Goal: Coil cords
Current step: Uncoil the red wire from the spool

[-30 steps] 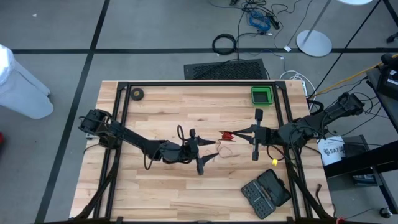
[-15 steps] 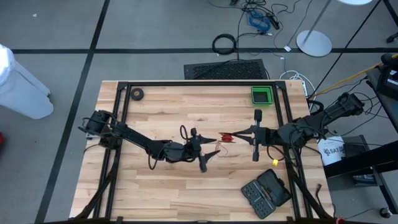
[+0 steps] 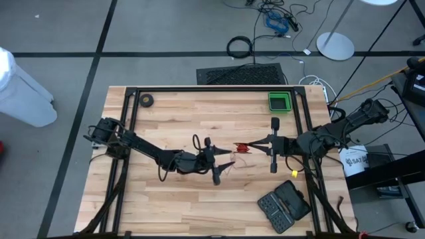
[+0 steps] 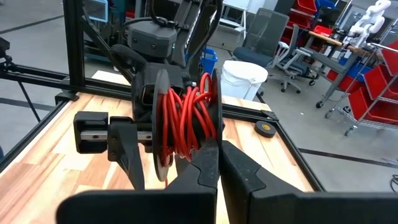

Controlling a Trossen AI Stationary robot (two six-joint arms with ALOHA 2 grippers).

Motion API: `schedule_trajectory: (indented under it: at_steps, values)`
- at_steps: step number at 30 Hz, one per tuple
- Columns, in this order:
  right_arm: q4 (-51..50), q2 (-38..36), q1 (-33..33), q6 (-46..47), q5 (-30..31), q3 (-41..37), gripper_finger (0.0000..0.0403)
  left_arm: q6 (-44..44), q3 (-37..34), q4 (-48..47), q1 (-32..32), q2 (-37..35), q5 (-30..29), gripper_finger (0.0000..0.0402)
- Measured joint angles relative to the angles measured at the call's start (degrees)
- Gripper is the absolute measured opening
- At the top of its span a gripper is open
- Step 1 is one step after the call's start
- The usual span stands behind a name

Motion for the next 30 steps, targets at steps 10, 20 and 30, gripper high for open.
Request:
schedule_trajectory:
  at_steps: [10,20,30]
  values:
    - [0.0,0.0,0.0,0.0,0.0,0.0,0.0000,0.0,0.0,0.2,0.0,0.0,1.2,0.0179]
    - [0.0,0.0,0.0,0.0,0.0,0.0,0.0000,0.0,0.0,0.1,0.0,0.0,1.3,0.0161]
    - [0.0,0.0,0.0,0.0,0.0,0.0,0.0000,0.0,0.0,-0.1,0.0,0.1,1.3,0.0157]
